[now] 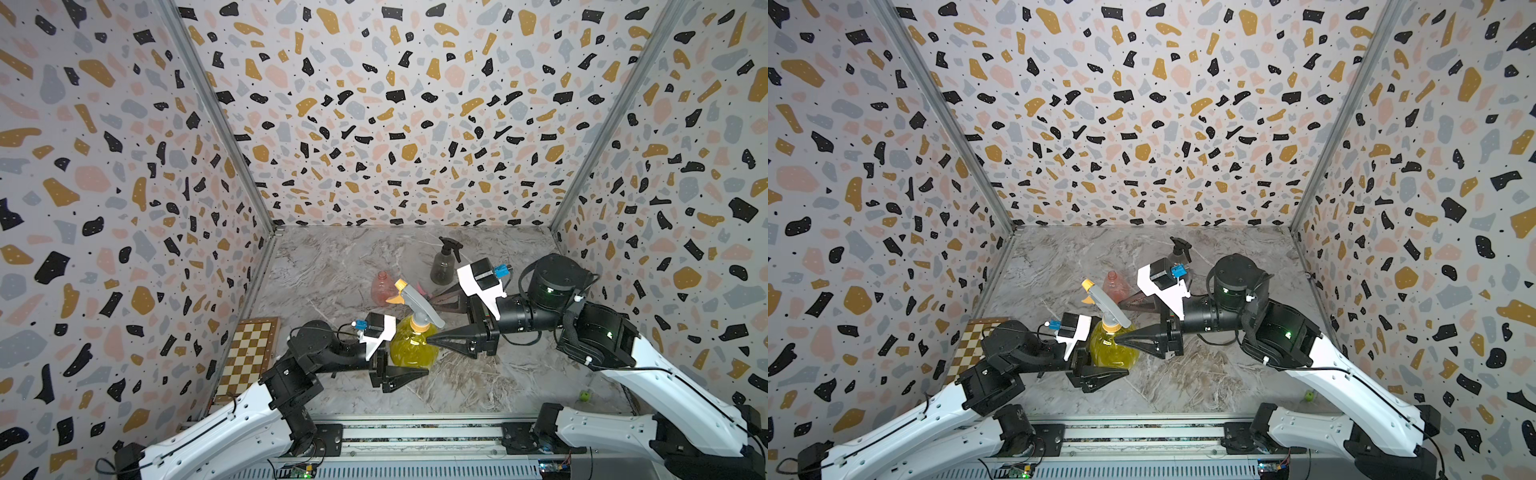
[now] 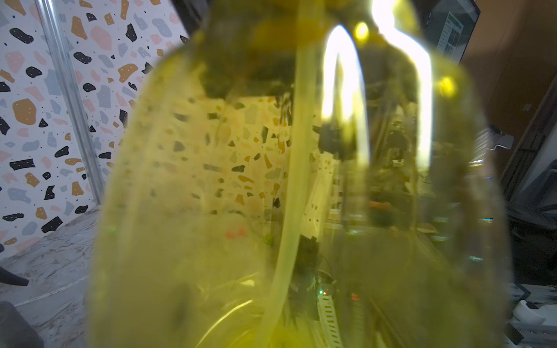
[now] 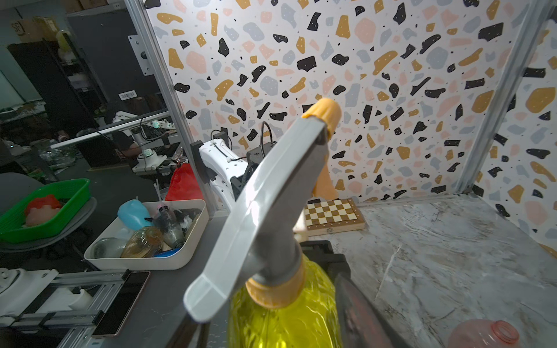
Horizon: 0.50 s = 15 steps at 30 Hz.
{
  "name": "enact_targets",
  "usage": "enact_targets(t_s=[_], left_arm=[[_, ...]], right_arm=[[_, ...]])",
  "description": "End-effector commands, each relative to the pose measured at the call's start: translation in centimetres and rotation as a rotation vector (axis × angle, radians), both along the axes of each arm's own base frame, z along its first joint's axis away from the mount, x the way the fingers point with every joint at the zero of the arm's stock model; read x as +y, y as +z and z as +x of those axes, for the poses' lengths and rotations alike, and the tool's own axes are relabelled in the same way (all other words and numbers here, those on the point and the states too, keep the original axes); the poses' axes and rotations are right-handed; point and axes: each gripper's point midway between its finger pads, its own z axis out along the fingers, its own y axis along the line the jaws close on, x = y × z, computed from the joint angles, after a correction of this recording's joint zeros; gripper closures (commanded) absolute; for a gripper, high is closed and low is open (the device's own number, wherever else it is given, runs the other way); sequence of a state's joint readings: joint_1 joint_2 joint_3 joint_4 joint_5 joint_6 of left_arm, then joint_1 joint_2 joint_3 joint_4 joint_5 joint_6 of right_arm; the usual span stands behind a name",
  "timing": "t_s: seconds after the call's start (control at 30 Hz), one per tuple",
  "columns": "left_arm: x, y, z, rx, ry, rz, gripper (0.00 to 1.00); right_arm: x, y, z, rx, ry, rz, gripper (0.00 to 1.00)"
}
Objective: Attach spray nozzles to spray bottles
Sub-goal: Screw the spray nozzle on the spray bottle.
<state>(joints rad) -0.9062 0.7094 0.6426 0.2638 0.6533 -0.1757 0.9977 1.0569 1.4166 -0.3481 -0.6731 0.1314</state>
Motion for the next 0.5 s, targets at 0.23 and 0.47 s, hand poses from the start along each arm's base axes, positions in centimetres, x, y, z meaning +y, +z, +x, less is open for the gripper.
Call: enact_targets(t_s=[0.23, 0.47], left_arm=[[0.23, 2.76, -0.22, -0.059, -0.004, -0.064, 1.0], [0.19, 2.6, 0.15, -0.051, 0.015, -0.062, 1.0]], right_arm=[[0.0, 2.51, -0.7, -0.009, 0.046, 0.071, 0.45], [0.22, 2.14, -0.48, 0.014, 0.041, 0.067, 0.55]])
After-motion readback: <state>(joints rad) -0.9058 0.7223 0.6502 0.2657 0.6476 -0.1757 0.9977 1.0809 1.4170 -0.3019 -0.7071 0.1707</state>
